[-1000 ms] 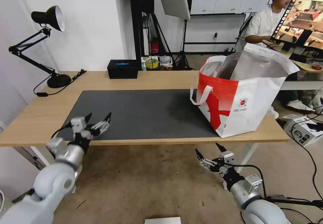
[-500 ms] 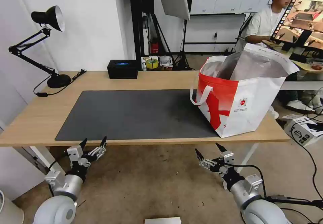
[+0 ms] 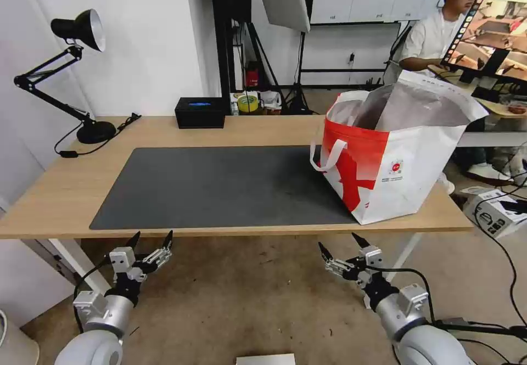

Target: Pick up the trash from the table and place it into the takeout bag.

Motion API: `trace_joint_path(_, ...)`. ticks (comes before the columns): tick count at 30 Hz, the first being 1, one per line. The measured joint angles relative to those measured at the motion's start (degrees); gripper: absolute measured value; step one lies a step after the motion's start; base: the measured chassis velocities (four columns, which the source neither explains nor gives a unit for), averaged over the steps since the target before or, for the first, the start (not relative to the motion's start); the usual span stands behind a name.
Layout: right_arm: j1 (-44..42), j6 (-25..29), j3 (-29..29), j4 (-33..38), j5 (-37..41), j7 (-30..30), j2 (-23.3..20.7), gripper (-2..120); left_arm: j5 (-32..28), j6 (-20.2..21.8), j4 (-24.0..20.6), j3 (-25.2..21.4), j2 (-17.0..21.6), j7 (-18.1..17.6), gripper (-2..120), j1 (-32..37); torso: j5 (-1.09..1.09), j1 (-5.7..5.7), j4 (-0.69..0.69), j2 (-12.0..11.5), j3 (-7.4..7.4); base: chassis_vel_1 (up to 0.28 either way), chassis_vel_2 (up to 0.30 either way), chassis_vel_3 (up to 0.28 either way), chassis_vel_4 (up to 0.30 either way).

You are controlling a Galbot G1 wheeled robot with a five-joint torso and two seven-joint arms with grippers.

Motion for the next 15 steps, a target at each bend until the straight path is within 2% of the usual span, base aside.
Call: trace_joint_path(15, 0.00, 0.00, 0.00, 0.00, 0.00, 0.00, 0.00, 100, 1.94, -1.84, 0.28, -0.81, 0.46, 0.48, 100, -0.01, 0.00, 0.00, 0.00, 0.00, 0.00, 0.000, 0.000, 0.000, 0.000)
